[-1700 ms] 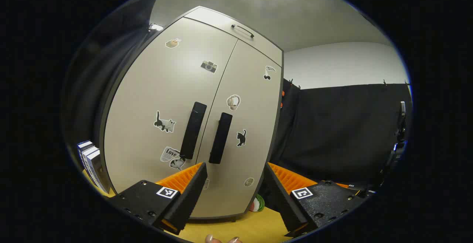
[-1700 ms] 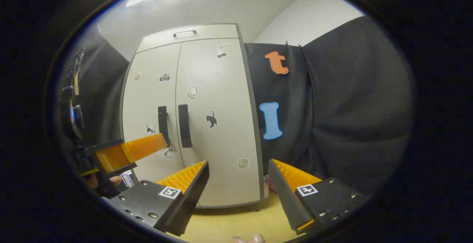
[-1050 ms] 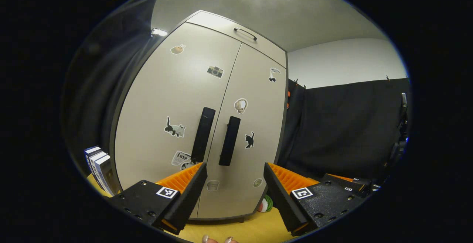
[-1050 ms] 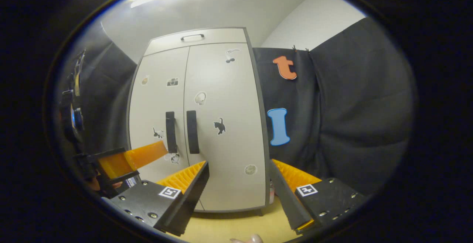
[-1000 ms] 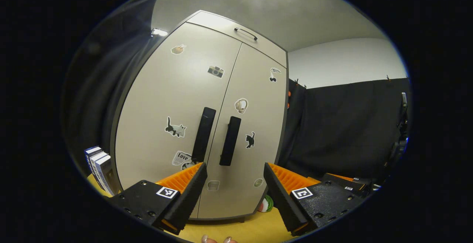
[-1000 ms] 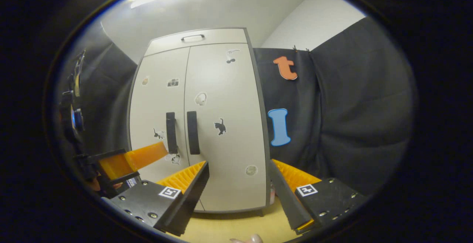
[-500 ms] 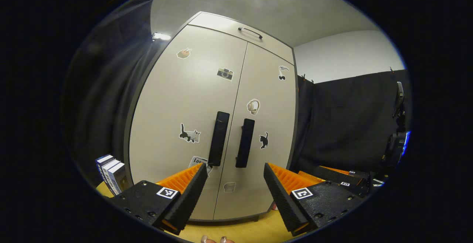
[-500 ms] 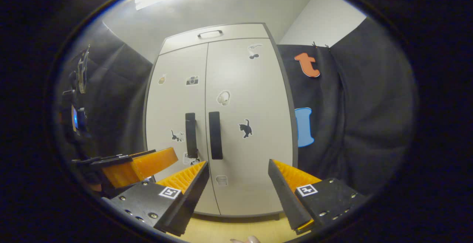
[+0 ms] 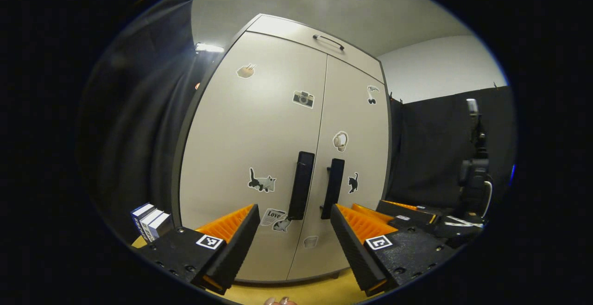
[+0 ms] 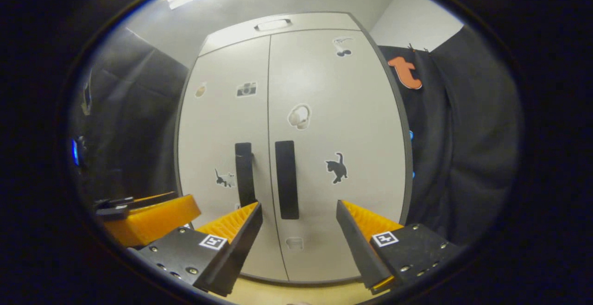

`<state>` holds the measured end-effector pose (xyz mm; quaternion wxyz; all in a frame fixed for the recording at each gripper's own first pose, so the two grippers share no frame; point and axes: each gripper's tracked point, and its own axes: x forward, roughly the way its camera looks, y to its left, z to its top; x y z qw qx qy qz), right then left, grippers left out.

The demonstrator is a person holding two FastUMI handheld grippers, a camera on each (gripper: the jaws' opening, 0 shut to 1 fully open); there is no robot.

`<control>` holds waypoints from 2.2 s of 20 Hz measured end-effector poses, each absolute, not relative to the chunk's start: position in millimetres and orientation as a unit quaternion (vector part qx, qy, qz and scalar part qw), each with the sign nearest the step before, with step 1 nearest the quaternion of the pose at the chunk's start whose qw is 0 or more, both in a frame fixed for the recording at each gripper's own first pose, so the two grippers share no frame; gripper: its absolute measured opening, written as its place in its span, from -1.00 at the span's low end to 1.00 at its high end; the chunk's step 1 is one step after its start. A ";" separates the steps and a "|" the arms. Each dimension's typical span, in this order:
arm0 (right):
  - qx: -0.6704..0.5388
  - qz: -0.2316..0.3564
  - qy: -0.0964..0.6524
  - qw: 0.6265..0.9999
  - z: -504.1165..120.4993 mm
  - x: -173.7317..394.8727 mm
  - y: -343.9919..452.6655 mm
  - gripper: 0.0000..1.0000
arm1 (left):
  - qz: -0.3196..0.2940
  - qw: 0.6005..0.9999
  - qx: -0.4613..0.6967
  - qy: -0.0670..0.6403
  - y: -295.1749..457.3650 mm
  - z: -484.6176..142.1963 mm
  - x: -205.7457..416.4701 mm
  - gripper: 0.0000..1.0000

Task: Open the right door of the double-door shoe cabinet with the right hand, and open the left door with the left hand.

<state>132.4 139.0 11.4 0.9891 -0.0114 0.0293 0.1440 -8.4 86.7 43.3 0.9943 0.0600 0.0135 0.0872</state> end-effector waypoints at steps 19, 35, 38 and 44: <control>-0.051 0.098 0.022 0.994 12.6 199.4 176.7 -0.07 | 0.096 0.994 0.039 0.039 104.8 33.3 -23.1 0.92; -0.053 0.106 0.029 0.993 9.5 197.4 181.6 -0.50 | 0.090 0.994 0.029 0.054 116.2 24.9 -21.7 0.92; -0.055 0.103 0.027 0.993 10.8 191.7 178.6 -0.50 | 0.090 0.994 0.030 0.058 118.2 23.0 -22.3 0.92; -0.058 0.113 0.026 0.992 18.2 170.4 165.1 -0.51 | 0.081 0.995 0.029 0.059 105.8 22.8 -23.2 0.92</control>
